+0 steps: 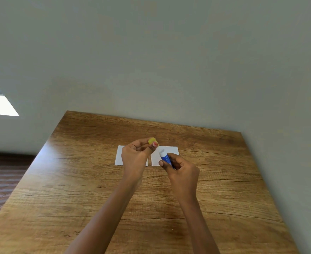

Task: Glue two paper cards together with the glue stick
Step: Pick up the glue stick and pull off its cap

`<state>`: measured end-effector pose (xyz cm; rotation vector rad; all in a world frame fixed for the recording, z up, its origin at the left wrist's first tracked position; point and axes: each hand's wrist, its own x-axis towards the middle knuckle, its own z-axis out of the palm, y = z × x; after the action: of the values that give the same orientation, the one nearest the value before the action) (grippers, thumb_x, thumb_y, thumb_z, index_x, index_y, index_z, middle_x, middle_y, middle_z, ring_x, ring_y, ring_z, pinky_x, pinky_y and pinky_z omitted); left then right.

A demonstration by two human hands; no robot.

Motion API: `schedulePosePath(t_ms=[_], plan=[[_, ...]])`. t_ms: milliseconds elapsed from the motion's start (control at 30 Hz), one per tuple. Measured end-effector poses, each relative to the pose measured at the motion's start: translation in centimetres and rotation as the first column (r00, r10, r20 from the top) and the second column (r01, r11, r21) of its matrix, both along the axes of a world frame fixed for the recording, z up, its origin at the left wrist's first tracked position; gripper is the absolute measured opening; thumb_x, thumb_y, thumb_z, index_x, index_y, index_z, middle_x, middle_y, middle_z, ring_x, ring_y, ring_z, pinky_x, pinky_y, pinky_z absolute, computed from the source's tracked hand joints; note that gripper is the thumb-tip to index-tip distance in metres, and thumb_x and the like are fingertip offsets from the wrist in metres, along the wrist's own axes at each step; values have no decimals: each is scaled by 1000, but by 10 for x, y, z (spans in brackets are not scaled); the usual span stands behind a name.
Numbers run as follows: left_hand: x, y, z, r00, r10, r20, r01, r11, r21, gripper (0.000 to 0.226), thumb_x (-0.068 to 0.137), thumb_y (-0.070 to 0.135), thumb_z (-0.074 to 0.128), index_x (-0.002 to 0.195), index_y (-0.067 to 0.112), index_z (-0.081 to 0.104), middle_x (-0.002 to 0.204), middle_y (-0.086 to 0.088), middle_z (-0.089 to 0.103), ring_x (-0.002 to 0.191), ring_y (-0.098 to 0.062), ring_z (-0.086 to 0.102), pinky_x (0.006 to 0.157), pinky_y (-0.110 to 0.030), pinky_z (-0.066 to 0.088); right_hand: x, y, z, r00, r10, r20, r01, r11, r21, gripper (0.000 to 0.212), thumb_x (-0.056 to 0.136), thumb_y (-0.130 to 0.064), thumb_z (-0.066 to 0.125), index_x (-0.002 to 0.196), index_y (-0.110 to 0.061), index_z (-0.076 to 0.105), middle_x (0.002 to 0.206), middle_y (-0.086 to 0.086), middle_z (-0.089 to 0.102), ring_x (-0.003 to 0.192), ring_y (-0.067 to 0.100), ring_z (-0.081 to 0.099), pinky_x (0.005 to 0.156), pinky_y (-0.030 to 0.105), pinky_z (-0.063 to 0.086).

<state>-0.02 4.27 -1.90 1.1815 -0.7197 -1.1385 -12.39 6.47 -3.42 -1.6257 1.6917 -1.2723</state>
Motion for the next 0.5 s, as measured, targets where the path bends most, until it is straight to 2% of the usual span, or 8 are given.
schedulePosePath(t_ms=[133, 233, 300, 400, 500], plan=[[8, -2, 3, 1000, 7, 26, -7, 1000, -12, 34, 60, 29, 76, 89, 11, 72, 86, -5, 74, 83, -12, 70, 75, -18, 54, 1, 0, 0, 1000, -4, 21, 4, 1000, 2, 36, 71, -24, 80, 104, -13, 72, 81, -15, 66, 75, 4, 67, 68, 22, 56], [16, -4, 1, 999, 4, 48, -3, 1000, -5, 31, 63, 25, 76, 89, 10, 72, 85, -5, 74, 79, -9, 70, 70, -16, 54, 0, 0, -1, 999, -19, 29, 18, 1000, 2, 38, 71, -23, 79, 106, -12, 71, 84, -12, 67, 76, 4, 66, 69, 22, 56], [23, -6, -2, 993, 13, 114, -15, 1000, 11, 25, 65, 20, 78, 88, 11, 72, 81, -2, 73, 75, -6, 70, 68, -15, 53, -1, 0, -1, 999, -24, 32, 24, 1000, 0, 39, 71, -22, 79, 108, -12, 70, 86, -11, 67, 76, 2, 65, 68, 20, 54], [42, -9, -9, 968, 29, 250, -39, 999, 34, 19, 66, 21, 79, 83, 19, 72, 79, -1, 74, 76, -10, 70, 73, -23, 55, -4, 0, -1, 999, -29, 36, 30, 999, -13, 38, 72, -20, 78, 108, -10, 69, 85, -16, 63, 74, -5, 61, 66, 14, 51], [68, -11, -23, 922, 11, 387, -37, 998, 59, 15, 68, 21, 80, 81, 23, 72, 79, -3, 74, 78, -16, 69, 76, -31, 54, -8, -1, -4, 999, -32, 33, 33, 999, -27, 39, 72, -19, 78, 108, -8, 69, 86, -14, 64, 75, -2, 62, 67, 18, 54]])
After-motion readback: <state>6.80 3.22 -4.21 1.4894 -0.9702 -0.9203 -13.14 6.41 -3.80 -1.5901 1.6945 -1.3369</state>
